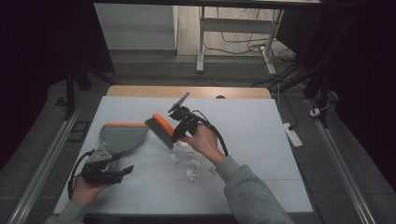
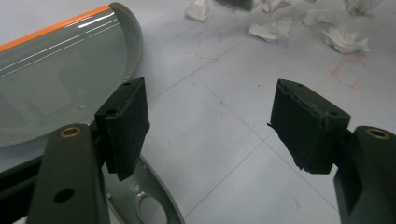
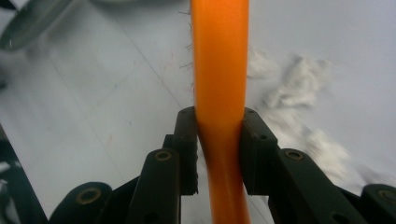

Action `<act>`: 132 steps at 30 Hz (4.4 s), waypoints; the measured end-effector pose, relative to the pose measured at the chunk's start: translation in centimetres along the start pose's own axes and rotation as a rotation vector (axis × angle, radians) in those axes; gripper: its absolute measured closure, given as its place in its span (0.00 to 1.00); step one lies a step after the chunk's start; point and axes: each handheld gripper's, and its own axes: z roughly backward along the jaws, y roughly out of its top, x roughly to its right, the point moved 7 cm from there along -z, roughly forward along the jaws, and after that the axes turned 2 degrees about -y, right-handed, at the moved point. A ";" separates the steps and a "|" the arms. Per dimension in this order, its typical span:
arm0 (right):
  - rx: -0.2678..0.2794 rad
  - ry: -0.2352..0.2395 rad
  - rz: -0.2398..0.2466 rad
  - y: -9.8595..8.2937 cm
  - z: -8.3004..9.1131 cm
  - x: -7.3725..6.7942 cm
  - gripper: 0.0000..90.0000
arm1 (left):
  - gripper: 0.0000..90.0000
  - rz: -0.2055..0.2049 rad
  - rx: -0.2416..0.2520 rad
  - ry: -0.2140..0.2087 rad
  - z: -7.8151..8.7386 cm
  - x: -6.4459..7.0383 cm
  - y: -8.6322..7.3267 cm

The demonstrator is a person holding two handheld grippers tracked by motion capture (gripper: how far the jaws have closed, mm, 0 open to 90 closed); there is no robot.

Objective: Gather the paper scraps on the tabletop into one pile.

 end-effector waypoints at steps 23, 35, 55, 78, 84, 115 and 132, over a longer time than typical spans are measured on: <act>0.039 -0.052 -0.151 -1.8 2.5 4.5 0.79 | 0.32 -0.010 -0.001 -0.010 -0.2 0.1 0.1; -0.060 0.078 0.007 -5.9 1.3 -2.8 0.79 | 0.32 -0.003 0.001 -0.009 -0.1 -0.1 0.0; 0.037 -0.047 -0.030 -7.9 4.9 3.0 0.79 | 0.32 -0.001 -0.004 -0.011 -0.3 -0.1 0.0; -0.260 -0.097 0.402 -11.8 2.5 -1.8 0.79 | 0.32 -0.006 -0.010 -0.010 -0.5 0.0 0.0; -0.225 -0.155 0.282 -9.5 2.8 2.5 0.79 | 0.32 -0.006 -0.006 -0.010 -0.5 -0.1 0.0; -0.240 -0.055 0.390 -16.7 6.1 4.0 0.79 | 0.31 -0.009 -0.023 -0.008 -0.9 0.0 0.0; 0.021 -0.183 0.217 -12.3 8.0 6.5 0.79 | 0.32 0.000 -0.015 -0.012 -0.7 -0.1 -0.2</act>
